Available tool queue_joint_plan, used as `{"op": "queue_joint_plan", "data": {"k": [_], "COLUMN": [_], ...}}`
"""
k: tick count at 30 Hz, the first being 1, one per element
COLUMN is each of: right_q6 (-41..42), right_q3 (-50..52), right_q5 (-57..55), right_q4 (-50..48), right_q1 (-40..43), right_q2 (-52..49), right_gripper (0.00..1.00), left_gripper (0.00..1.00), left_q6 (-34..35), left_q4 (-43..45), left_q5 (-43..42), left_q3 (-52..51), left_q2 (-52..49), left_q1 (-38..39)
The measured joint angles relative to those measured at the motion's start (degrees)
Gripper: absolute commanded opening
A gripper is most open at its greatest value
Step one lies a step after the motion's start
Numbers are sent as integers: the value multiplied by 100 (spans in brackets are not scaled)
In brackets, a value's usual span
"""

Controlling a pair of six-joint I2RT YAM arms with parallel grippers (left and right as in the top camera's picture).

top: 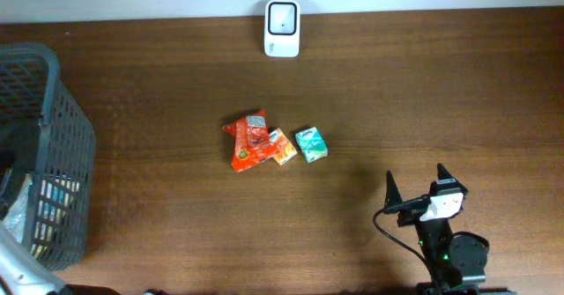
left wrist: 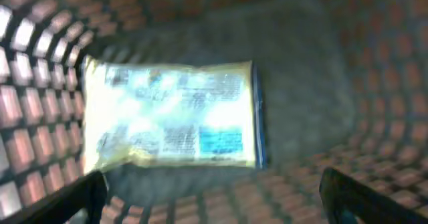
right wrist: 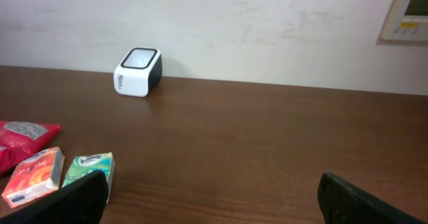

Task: Scan the item barcode
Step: 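Reach the left gripper into the basket and grasp the large cream bag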

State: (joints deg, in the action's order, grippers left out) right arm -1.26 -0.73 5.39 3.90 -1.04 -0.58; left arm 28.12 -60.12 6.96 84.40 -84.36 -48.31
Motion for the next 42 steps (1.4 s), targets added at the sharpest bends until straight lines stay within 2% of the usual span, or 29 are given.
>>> {"op": "queue_joint_plan", "data": {"k": [2,5,13,18,22,27,30,34,37,42], "right_q6": [0,0,2,0,0,4,0,4,0,2], "right_q3": [0,0,0,0,0,0,0,0,0,0], "right_q5": [0,0,0,2,2,0,0,0,0,2], "right_q4": [-2,-2,0,-2,0,-2,-2,-2,-2,-2], "right_q1": [0,0,0,0,0,0,0,0,0,0], "right_q2": [0,0,0,0,0,0,0,0,0,0], "right_gripper": [99,99,99,99,99,99,99,99,99,99], "left_gripper": [100,100,100,100,100,100,95,97,95,94], "left_q6": [-363,-743,-1386,-2234,-3001,-3237,-3241,-3311,-3757,-4728], "left_q4": [717,1051,1040,1102,1290,1996,2424,2400,2319,2238], "left_q5": [-46,-79,-232,-229,-243,-273,-319,-345,-402,-1185], "left_q3": [-553,-857,-898,-905,-841,-817,-817,-811,-778,-361], "left_q2": [-72,-455,-1495,-2238,-2406,-2498,-2562,-2579,-2581,-2752], "left_q1": [-85,-90,-90,-90,-90,-90,-90,-76,-4,236]}}
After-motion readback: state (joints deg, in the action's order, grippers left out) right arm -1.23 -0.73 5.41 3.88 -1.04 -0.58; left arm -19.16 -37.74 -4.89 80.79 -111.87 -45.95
